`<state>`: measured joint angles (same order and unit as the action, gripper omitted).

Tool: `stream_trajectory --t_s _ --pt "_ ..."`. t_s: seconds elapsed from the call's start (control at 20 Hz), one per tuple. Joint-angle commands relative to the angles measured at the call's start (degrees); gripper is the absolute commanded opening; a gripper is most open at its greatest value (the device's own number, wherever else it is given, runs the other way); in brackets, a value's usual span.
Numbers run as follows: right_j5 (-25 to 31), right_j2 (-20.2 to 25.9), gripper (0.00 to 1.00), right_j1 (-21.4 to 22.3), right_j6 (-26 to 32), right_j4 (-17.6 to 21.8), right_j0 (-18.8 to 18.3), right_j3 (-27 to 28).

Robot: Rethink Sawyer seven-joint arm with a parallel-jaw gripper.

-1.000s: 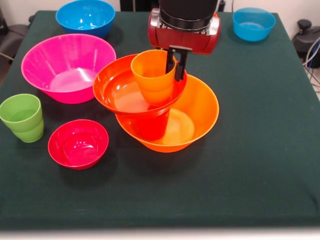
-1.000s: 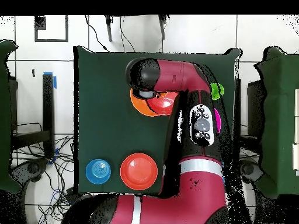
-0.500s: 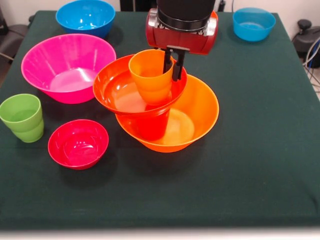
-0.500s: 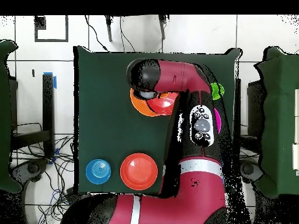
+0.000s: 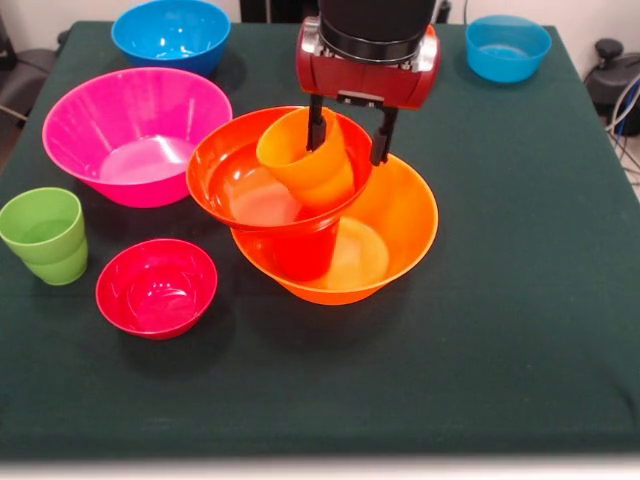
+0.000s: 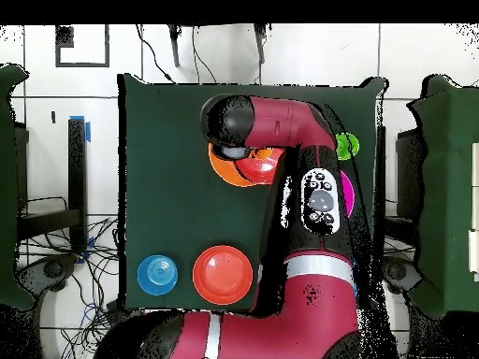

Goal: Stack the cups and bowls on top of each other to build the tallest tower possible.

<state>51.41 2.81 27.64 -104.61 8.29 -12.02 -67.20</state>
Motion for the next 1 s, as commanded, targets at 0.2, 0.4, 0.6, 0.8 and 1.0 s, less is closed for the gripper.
stream_trajectory --t_s 0.2,0.4,0.6,0.8,1.0 --pt "3.3 1.3 1.00 -1.0 -6.2 -0.8 1.9 -0.3" --pt "3.1 1.3 1.00 -0.8 -5.9 -1.0 1.8 -0.7" --pt "3.1 1.1 1.00 -1.0 -5.8 -1.3 1.9 -0.6" --pt "3.4 0.9 1.00 -1.2 -5.6 -1.5 2.0 -0.2" --pt "3.7 0.5 1.00 -1.1 -5.7 -2.0 2.2 -0.5"
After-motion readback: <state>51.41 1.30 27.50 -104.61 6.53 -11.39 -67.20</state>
